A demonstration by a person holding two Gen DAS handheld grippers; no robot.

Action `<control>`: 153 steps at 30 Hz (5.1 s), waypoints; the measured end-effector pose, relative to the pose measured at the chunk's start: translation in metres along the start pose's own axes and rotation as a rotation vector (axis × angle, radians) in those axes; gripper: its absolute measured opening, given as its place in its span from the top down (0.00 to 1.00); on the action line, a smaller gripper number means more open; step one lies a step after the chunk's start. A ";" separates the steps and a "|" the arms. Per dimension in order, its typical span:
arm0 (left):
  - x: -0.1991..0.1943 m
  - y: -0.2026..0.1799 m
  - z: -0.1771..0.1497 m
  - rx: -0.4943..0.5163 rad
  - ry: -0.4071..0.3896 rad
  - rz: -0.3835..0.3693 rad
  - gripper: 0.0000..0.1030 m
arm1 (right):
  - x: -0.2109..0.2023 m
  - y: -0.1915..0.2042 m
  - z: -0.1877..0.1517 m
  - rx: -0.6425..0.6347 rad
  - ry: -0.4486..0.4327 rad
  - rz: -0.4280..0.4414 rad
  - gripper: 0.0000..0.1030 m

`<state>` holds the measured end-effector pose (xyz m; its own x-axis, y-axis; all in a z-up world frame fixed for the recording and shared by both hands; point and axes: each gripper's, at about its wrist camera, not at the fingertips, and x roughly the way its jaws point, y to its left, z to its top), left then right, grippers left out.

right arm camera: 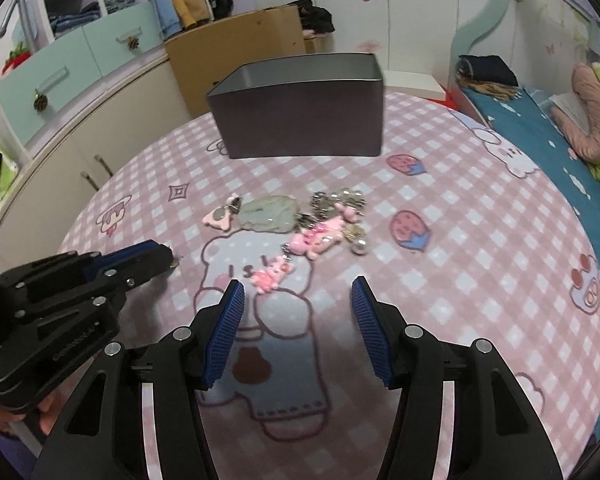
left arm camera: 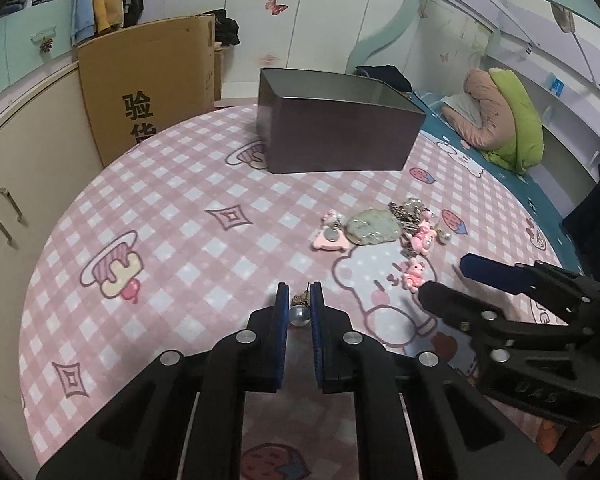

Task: Organize jewelry
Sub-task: 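Grasp the pearl charm with the left tool while the right tool grasps the pink bunny charm, then carry both charms into the grey box and open both tools, then move both tools back over the remaining jewelry, then grasp the pink pendant with the left tool while the right tool grasps a pink charm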

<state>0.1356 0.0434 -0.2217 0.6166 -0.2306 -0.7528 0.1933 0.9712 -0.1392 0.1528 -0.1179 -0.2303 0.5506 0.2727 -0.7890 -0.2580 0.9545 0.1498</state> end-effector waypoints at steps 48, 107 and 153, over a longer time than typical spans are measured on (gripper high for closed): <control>-0.037 -0.030 0.120 0.063 -0.138 -0.269 0.91 | -0.064 -0.052 0.086 0.044 -0.180 0.142 0.83; -0.036 -0.010 0.141 -0.023 -0.151 -0.100 0.56 | -0.054 -0.044 0.130 0.025 -0.192 0.105 0.80; 0.037 -0.003 0.038 0.019 0.029 0.089 0.80 | 0.001 -0.047 0.019 0.045 -0.012 0.048 0.55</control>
<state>0.1873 0.0298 -0.2246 0.6095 -0.1409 -0.7802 0.1535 0.9864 -0.0583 0.1803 -0.1601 -0.2269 0.5481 0.3192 -0.7731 -0.2482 0.9447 0.2141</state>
